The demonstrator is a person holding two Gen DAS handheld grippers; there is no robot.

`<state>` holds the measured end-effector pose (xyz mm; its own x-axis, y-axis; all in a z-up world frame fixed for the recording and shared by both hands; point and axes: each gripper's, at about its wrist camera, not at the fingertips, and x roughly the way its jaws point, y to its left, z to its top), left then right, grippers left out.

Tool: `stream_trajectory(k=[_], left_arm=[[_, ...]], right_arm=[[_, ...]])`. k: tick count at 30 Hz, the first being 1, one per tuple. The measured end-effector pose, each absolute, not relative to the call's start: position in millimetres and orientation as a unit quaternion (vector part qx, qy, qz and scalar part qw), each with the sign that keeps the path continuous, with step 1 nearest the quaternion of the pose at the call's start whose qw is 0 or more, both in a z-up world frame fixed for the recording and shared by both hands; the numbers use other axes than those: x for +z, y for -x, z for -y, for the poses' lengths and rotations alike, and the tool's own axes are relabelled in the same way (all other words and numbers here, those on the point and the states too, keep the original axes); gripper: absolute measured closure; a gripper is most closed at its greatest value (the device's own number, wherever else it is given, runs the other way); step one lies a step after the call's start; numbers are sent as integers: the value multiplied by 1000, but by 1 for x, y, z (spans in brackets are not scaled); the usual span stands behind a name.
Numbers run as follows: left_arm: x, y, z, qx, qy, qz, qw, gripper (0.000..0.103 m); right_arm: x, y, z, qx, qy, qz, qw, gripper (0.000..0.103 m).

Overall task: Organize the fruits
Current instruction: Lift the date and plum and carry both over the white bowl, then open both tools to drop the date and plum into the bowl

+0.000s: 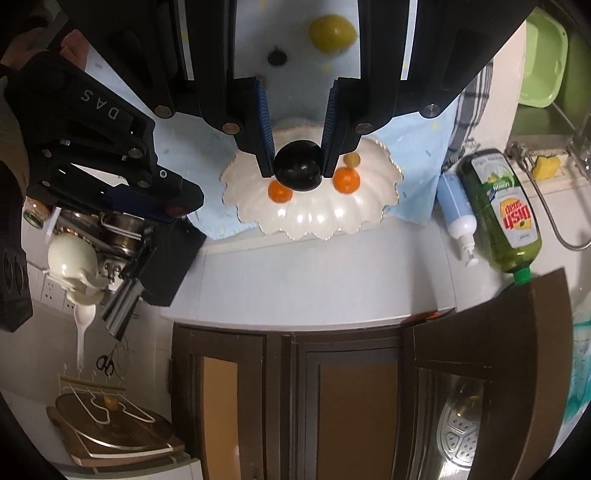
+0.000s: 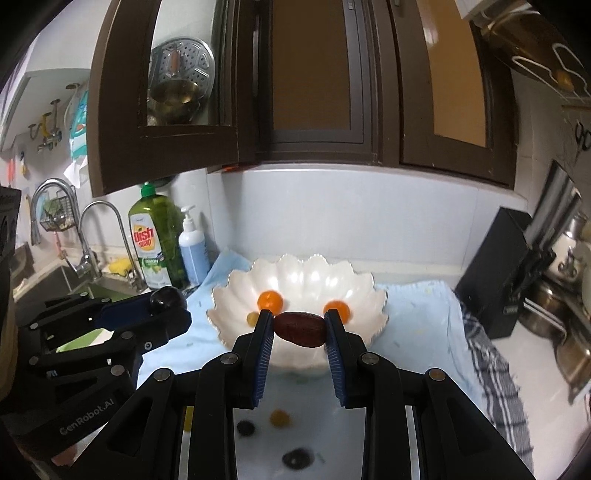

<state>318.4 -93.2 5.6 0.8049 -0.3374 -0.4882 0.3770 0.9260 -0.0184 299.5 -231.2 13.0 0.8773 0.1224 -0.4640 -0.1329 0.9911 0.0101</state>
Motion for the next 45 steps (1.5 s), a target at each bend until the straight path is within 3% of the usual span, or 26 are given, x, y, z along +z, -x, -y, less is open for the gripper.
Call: stream_trajectory(k=[17, 45], left_arm=[[11, -422, 127, -149, -64, -256, 953, 78], [-67, -591, 149, -157, -66, -433, 885, 77]], right_arm=[[9, -410, 257, 90, 31, -250, 964, 73], [-66, -576, 262, 130, 50, -434, 890, 73]])
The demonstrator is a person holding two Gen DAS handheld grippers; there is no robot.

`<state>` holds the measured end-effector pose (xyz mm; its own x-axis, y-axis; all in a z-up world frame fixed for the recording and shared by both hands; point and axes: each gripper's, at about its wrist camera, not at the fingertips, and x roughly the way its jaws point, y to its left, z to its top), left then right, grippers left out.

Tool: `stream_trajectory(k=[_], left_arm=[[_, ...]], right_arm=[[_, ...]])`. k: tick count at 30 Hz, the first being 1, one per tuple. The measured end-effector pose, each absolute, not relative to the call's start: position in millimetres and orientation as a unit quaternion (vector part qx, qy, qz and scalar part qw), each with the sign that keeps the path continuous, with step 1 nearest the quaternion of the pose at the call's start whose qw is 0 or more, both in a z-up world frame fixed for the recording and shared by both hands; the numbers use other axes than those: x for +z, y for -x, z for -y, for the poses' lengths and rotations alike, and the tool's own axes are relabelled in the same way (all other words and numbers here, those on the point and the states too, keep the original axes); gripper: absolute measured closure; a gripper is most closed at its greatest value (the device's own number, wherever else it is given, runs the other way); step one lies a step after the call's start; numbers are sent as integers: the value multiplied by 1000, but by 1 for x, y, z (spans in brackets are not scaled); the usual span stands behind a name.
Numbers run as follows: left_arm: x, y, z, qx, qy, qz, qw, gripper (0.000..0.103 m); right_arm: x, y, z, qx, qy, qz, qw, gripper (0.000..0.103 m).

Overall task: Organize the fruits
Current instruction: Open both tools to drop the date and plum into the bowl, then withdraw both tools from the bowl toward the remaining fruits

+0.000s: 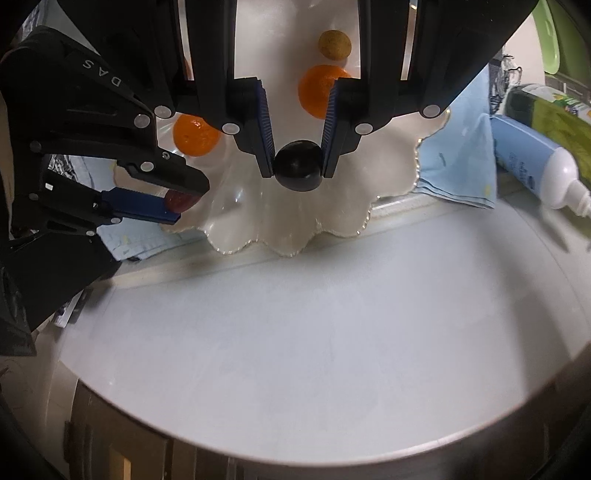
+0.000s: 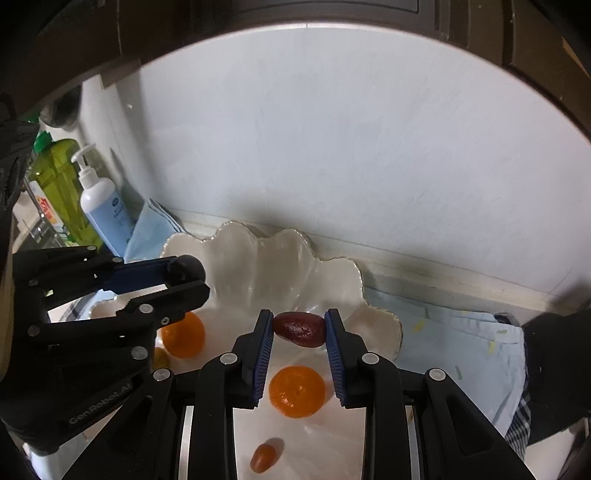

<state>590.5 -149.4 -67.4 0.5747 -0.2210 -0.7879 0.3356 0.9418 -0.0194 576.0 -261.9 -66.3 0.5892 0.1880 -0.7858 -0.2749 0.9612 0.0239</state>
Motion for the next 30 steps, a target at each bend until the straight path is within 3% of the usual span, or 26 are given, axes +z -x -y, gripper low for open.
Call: stream_trajectory(k=[4, 6, 8, 18, 30], left_arm=[[-74, -596, 150, -153, -74, -444, 880, 75], [-75, -598, 152, -152, -75, -444, 880, 62], [-75, -598, 150, -145, -77, -439, 883, 59], [-65, -588, 138, -112, -73, -429, 893, 36], [-27, -540, 118, -79, -66, -370, 923, 15]], right_arm=[[-73, -583, 261, 128, 49, -446, 885, 73], [-76, -586, 262, 122, 51, -450, 883, 72], [-78, -587, 263, 117, 49, -455, 881, 70], [-67, -576, 272, 85, 52, -436, 894, 39], [-26, -527, 275, 56, 50, -376, 924, 32]])
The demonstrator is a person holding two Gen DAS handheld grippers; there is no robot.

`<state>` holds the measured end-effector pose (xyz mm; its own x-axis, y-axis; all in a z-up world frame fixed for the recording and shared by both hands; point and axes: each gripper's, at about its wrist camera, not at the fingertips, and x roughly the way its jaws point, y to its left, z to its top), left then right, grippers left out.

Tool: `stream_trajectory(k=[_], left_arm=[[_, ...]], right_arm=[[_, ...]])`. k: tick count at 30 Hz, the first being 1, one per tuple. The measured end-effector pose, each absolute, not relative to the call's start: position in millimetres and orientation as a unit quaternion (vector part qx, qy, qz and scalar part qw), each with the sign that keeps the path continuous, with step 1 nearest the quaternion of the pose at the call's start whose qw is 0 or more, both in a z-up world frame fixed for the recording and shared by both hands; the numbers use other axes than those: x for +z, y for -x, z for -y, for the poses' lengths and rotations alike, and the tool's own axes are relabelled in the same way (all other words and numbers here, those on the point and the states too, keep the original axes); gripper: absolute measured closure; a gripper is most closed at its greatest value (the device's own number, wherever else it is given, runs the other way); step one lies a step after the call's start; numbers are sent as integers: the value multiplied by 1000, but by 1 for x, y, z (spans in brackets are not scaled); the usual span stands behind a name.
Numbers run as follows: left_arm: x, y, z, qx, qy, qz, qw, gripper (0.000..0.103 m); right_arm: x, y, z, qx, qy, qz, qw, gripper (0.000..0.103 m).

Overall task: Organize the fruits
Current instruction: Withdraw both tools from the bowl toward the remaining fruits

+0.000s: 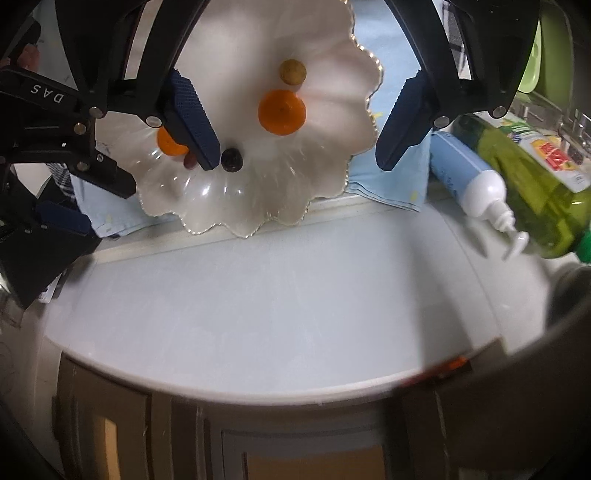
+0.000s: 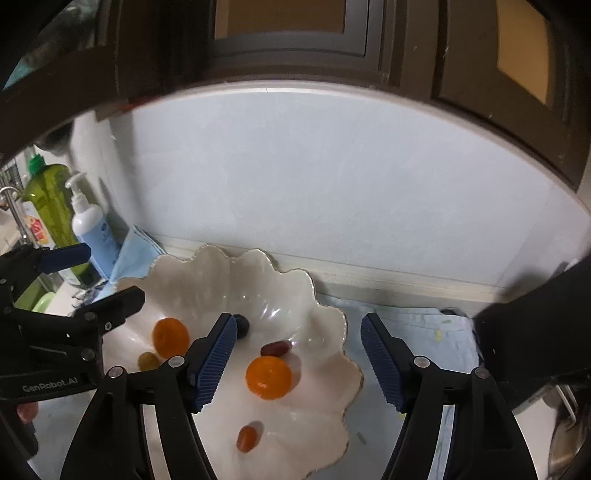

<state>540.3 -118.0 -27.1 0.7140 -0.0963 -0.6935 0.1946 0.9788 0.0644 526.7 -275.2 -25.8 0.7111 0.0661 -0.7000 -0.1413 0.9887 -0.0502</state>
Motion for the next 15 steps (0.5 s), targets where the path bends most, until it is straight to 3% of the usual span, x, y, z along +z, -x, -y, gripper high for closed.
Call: stream_trajectory(k=[15], left_arm=[[25, -441, 99, -70, -82, -270, 957, 3]], right_arm=[[25, -440, 263, 61, 61, -292, 953, 26]])
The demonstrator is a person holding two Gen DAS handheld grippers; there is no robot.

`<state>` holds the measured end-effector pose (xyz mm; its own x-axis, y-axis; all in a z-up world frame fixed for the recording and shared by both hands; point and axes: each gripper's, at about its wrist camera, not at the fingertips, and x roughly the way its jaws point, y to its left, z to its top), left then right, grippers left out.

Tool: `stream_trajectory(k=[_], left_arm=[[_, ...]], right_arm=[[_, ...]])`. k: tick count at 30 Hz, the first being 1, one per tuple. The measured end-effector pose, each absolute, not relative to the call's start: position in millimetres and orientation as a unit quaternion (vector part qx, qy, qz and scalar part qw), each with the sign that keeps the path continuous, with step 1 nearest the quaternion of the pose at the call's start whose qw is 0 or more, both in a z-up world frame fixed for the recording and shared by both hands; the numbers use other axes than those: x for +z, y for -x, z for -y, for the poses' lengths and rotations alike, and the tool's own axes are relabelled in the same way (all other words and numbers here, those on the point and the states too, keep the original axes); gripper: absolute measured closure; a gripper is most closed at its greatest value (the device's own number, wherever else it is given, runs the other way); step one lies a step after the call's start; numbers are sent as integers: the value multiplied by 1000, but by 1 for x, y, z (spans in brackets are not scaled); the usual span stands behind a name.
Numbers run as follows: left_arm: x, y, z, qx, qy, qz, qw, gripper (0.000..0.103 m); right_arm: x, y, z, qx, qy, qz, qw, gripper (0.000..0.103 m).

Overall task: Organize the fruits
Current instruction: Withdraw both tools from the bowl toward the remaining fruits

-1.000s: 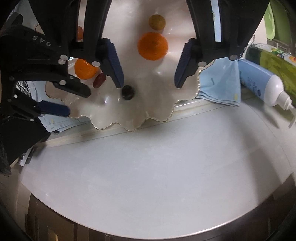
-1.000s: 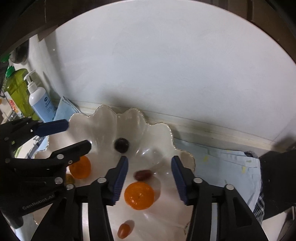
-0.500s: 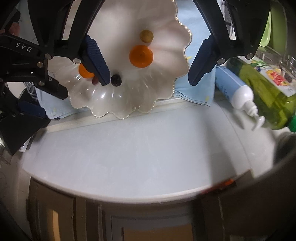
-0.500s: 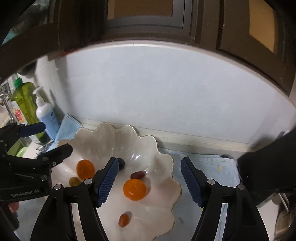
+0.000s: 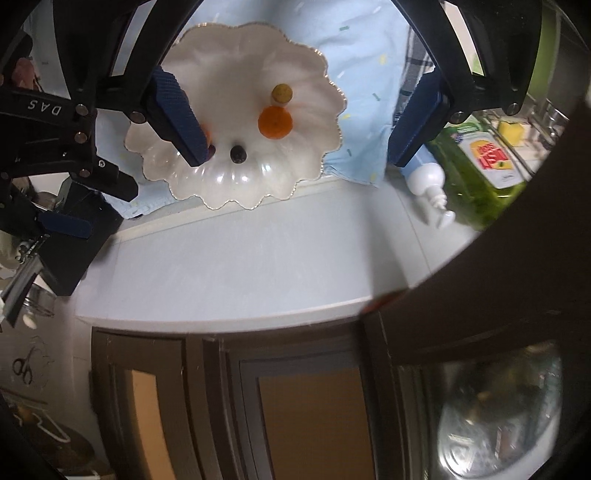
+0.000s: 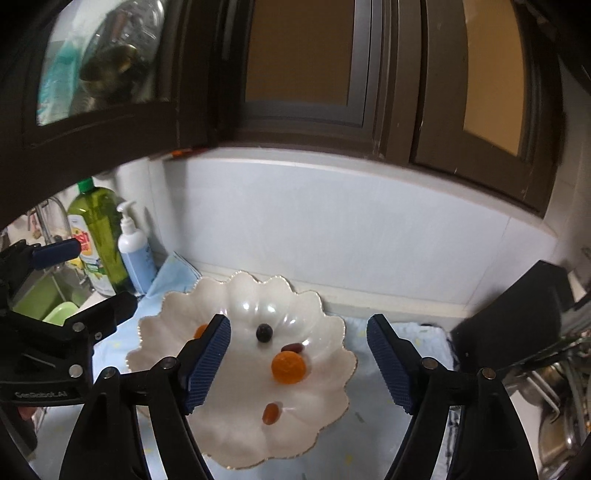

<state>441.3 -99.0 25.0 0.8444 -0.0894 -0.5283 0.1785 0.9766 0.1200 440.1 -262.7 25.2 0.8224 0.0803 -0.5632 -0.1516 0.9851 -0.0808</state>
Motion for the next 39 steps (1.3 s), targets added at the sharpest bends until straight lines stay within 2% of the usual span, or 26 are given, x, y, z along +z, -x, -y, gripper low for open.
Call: stream_trajectory(k=[8, 18, 30, 39], left_arm=[[36, -401, 78, -68, -63, -255, 963, 2], [29, -354, 60, -52, -72, -254, 963, 2], [5, -323, 53, -55, -77, -275, 957, 2], [-30, -310, 55, -59, -88, -308, 945, 2]], right_arm=[[38, -397, 254, 64, 66, -264, 960, 26], [27, -354, 237, 74, 65, -263, 960, 26], [6, -315, 238, 63, 25, -270, 960, 26], [-26, -300, 236, 63, 34, -308, 949, 26]])
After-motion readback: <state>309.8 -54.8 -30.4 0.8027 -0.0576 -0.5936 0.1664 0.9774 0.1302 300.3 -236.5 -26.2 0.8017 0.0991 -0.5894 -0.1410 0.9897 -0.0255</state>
